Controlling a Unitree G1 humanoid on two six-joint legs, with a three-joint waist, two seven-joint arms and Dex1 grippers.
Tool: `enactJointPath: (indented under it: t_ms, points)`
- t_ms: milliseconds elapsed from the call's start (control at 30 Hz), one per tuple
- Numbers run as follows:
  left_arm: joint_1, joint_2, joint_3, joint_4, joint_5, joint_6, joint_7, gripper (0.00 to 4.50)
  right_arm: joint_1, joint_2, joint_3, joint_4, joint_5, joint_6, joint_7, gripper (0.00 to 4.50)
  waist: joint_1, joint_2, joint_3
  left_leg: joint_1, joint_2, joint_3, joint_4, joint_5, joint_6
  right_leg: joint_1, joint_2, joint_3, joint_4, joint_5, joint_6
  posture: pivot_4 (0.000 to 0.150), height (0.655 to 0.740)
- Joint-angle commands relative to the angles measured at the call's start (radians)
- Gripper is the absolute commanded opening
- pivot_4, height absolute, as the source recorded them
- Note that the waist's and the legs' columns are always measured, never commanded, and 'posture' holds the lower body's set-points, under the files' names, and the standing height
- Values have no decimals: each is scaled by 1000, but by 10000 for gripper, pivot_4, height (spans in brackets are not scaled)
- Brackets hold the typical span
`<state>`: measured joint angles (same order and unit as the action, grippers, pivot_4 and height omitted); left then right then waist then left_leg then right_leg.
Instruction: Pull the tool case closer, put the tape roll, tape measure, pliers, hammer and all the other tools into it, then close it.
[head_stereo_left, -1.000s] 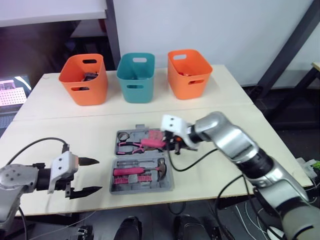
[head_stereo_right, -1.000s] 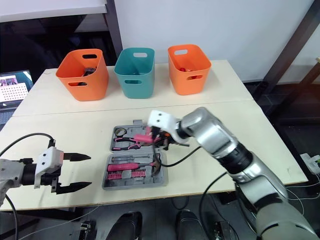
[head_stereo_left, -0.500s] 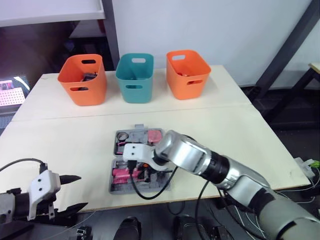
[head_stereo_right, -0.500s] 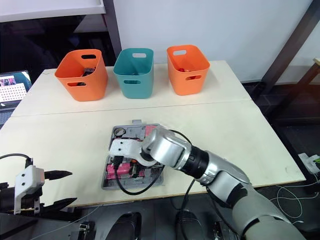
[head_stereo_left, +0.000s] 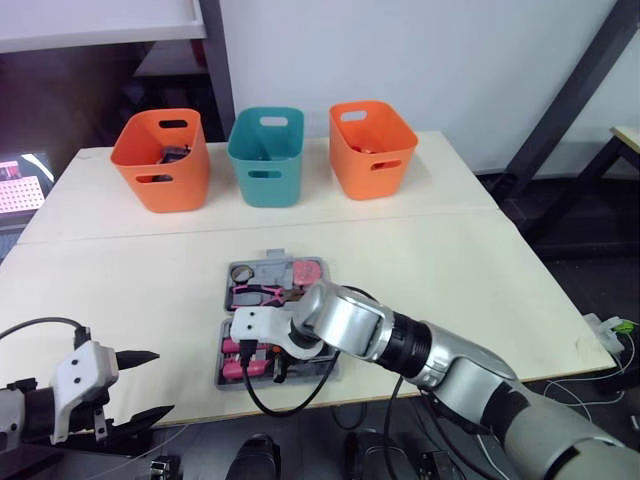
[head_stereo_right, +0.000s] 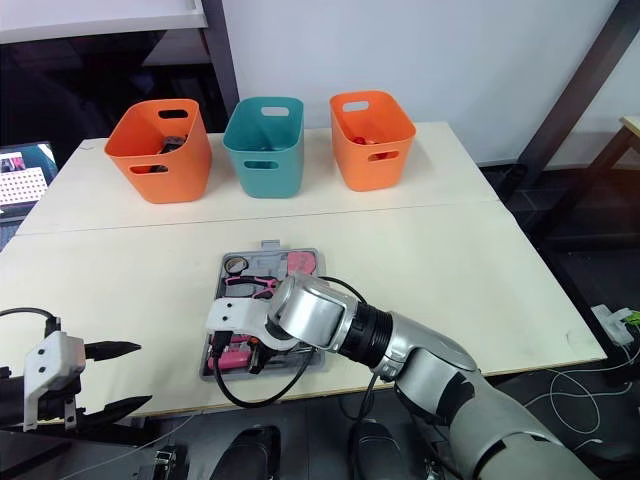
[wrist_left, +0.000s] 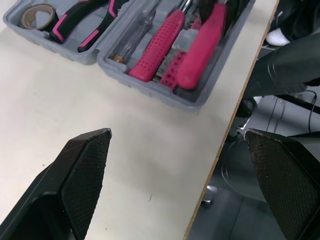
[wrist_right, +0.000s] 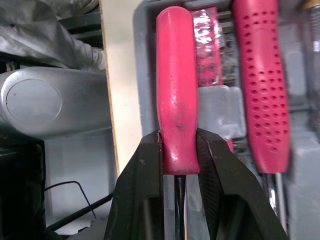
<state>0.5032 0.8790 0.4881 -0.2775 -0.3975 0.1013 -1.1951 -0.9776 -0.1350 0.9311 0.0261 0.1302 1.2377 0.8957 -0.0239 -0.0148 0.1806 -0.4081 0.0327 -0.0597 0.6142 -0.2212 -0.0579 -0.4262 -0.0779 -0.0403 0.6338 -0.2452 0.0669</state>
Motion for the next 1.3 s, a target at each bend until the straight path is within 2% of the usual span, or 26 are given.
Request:
enactJointPath:
  t_ms: [33, 667, 733, 833, 1100, 1267, 1300]
  points:
    - [-2, -3, 25, -15, -14, 2, 5, 45000, -9, 27, -7, -16, 19, 3, -7, 4001, 1, 0, 0, 0, 0, 0, 0, 0, 0, 0, 0, 0, 0, 0, 0, 1500, 7400]
    - [-26, 4, 11, 12, -6, 2, -1, 45000, 2, 53, -12, 39, 42, -8, -36, 4001, -7, 0, 0, 0, 0, 0, 0, 0, 0, 0, 0, 0, 0, 0, 0, 1500, 7400]
    - [-29, 4, 1, 15, -1, -1, -3, 45000, 3, 52, -13, 37, 42, -8, -41, 14558, -12, 0, 0, 0, 0, 0, 0, 0, 0, 0, 0, 0, 0, 0, 0, 1500, 7400]
    - [-35, 5, -7, 17, -5, 6, -4, 45000, -6, 44, -21, 20, 44, -18, -40, 27371, -19, 0, 0, 0, 0, 0, 0, 0, 0, 0, 0, 0, 0, 0, 0, 1500, 7400]
    - [-46, 5, -20, 19, -16, 22, -18, 45000, 45, 9, -119, -77, 64, -97, -55, 27371, -19, 0, 0, 0, 0, 0, 0, 0, 0, 0, 0, 0, 1, 0, 0, 1500, 7400]
    - [-58, 9, -26, 28, -18, 21, -26, 45000, 176, -25, -180, -110, -20, -425, -145, 27371, -20, -2, -1, 0, 0, 0, 0, 0, 0, 0, 0, 0, 0, 0, 0, 1500, 7400]
    - [-64, 9, -28, 34, -15, 18, -27, 45000, 184, -27, -176, -98, -8, -433, -116, 24828, -20, -2, -1, 0, 0, 0, 0, 0, 0, 0, 0, 0, 0, 0, 0, 1500, 7400]
